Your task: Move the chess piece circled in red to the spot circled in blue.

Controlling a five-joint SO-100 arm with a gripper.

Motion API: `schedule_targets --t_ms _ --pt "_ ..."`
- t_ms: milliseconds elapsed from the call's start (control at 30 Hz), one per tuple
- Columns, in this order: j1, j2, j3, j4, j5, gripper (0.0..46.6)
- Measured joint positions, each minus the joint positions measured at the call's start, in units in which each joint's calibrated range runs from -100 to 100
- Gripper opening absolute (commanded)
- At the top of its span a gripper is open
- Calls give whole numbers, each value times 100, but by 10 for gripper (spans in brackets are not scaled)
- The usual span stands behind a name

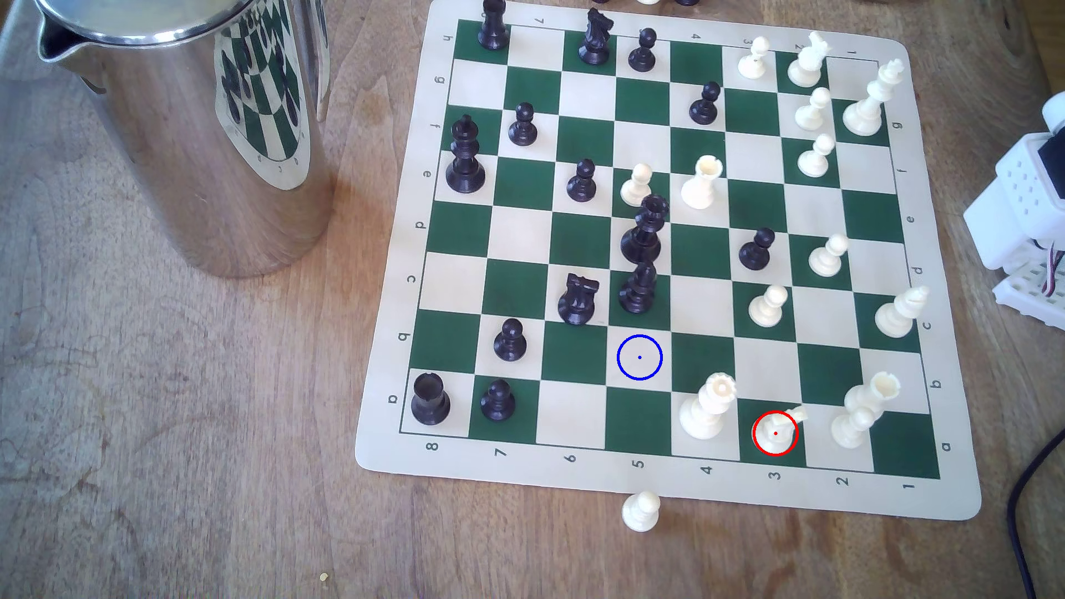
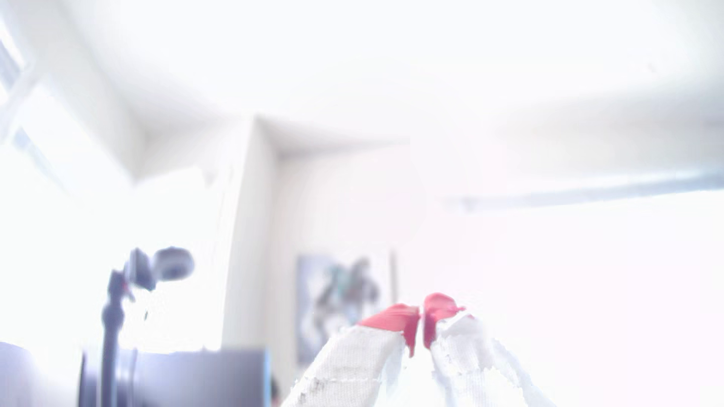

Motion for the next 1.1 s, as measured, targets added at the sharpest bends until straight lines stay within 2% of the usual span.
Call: schedule_targets --t_ms 67,200,267,400,467,567,600,667,800,900,1100 --pt "-96 0 -226 1243 -24 2" --pt "-553 260 -325 1960 -166 13" --pt "-642 452 -352 2199 -127 20" --pt "-1158 1181 -569 3052 -63 45" --pt "-1659 1801 -1030 3809 -54 58" --pt "-2058 2380 -1356 4454 -190 58" --pt "-2316 2832 -1600 4932 -327 56" --pt "-2529 3184 -1826 5307 -435 52" --pt "-3083 4223 -2097 5920 -737 116" --pt "-3223 4818 -2133 6000 -864 143" --pt "-3289 5279 -2106 5697 -933 173"
